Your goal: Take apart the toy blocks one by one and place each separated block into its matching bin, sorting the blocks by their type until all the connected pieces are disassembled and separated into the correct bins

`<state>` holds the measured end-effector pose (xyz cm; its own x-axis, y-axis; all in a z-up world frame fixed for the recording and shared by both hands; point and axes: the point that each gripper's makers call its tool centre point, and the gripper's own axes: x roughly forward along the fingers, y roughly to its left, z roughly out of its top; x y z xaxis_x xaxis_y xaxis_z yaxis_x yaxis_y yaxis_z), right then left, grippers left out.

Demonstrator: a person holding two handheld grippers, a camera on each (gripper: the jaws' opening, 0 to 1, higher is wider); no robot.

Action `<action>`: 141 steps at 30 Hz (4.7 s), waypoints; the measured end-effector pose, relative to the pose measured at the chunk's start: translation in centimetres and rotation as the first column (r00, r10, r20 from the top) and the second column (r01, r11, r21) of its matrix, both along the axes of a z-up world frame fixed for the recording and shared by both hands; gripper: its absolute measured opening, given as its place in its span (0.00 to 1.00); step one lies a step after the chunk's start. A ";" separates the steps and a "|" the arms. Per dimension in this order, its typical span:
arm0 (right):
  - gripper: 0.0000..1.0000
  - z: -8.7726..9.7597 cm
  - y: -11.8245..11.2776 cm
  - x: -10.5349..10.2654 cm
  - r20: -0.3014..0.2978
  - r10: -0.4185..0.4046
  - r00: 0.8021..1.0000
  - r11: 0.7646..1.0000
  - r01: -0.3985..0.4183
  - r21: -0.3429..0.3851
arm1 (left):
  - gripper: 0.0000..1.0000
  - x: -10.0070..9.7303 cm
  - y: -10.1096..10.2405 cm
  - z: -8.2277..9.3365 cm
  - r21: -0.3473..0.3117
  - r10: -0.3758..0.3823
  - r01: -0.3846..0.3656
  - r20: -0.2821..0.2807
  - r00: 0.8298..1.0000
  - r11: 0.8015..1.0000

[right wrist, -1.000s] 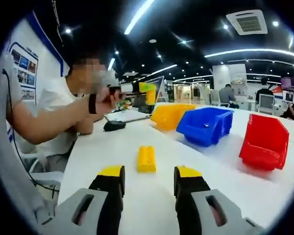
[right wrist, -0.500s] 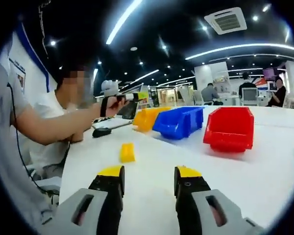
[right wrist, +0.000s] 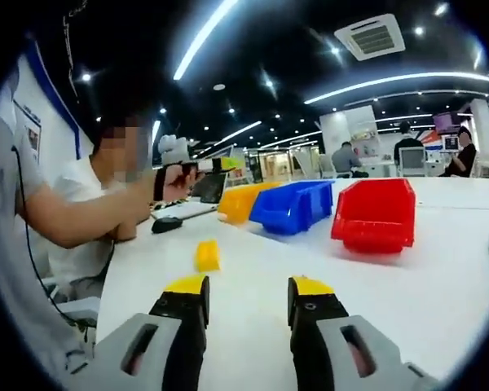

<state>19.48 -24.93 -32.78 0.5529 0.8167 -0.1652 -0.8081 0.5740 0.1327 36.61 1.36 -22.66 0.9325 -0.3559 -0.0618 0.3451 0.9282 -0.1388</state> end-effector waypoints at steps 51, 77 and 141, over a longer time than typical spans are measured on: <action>0.31 1.0 -4.2 -1.8 -0.004 -0.066 0.998 0.997 0.066 -0.033 | 0.44 -14.2 -11.5 -9.5 0.269 -0.108 0.176 -0.249 0.962 0.947; 0.29 1.4 -3.7 -1.5 -0.009 -0.067 0.998 0.997 0.067 -0.024 | 0.44 0.9 5.2 0.8 0.235 0.189 -0.189 0.020 0.982 0.954; 0.30 5.0 -9.5 -1.7 0.118 -0.275 0.954 0.961 0.269 0.070 | 0.37 -20.4 -7.4 -6.0 0.002 -0.076 0.076 -0.064 0.995 0.997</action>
